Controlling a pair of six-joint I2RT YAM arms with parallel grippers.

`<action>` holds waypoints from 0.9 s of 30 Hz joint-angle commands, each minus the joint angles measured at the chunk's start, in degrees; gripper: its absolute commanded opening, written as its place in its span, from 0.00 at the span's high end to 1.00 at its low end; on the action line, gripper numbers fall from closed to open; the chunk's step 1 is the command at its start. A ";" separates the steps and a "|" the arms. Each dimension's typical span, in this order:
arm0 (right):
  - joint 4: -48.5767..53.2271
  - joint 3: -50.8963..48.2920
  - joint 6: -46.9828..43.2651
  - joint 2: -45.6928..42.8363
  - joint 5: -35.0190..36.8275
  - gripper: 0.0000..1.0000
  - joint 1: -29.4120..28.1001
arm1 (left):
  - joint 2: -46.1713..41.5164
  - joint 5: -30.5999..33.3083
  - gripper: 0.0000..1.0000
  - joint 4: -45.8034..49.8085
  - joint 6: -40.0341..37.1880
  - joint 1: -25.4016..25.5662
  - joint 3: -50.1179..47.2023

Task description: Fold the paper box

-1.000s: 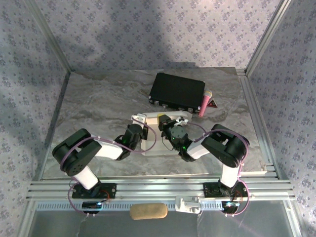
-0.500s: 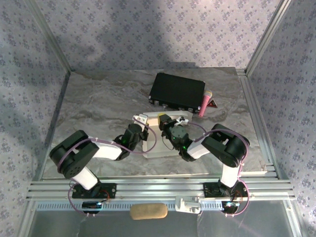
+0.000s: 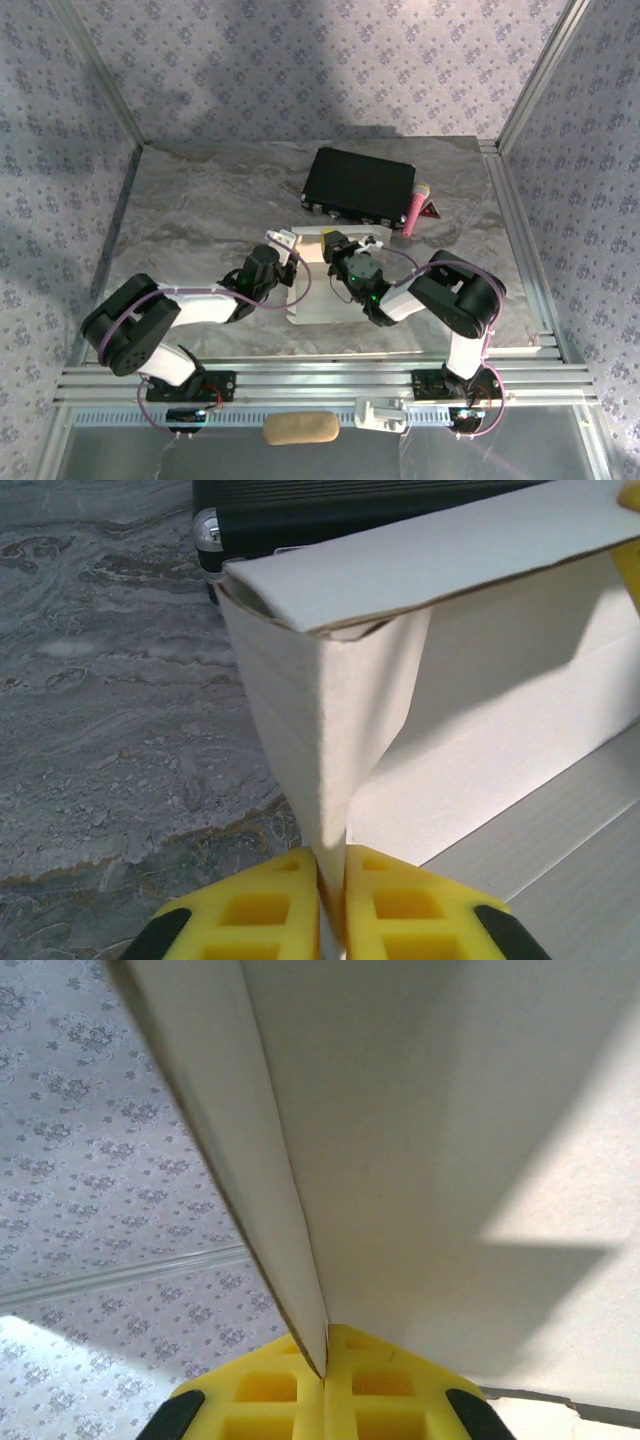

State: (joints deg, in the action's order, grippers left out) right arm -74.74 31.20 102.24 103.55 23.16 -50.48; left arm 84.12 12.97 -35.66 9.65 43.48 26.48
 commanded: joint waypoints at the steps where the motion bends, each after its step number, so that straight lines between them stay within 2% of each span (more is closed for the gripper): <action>1: 5.50 -0.44 0.42 1.79 -3.47 1.00 -2.09 | -0.21 -5.41 0.90 -7.11 0.55 0.64 4.00; 5: 4.80 -0.31 0.24 2.53 -3.13 1.00 -2.58 | 2.24 -3.50 0.96 -7.96 2.74 0.84 5.13; 7: 4.18 -0.21 0.49 3.04 -2.87 1.00 -2.73 | 4.02 -1.58 0.96 -8.91 3.31 1.75 5.72; 11: 4.16 -0.12 0.68 3.08 -2.91 1.00 -2.80 | 7.30 3.70 0.84 -8.78 3.10 3.94 7.43; 15: 4.45 -0.23 0.59 2.57 -3.25 1.00 -2.62 | 9.63 7.00 0.83 -8.73 3.09 4.33 8.47; 19: 4.34 -0.44 0.64 2.46 -3.46 1.00 -2.30 | 11.21 9.67 0.78 -8.55 3.18 4.44 9.17; 25: 4.37 -0.35 0.68 2.45 -3.91 1.00 -1.87 | 12.95 9.68 0.98 -8.90 3.09 4.43 9.89; 27: 4.42 -0.35 0.66 2.52 -3.99 1.00 -1.74 | 13.17 9.47 1.00 -9.19 3.57 4.59 9.78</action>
State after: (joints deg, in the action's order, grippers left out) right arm -75.53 31.22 102.26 104.64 26.02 -50.57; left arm 95.98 26.20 -40.25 12.71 46.81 33.52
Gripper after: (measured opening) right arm 0.050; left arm 0.045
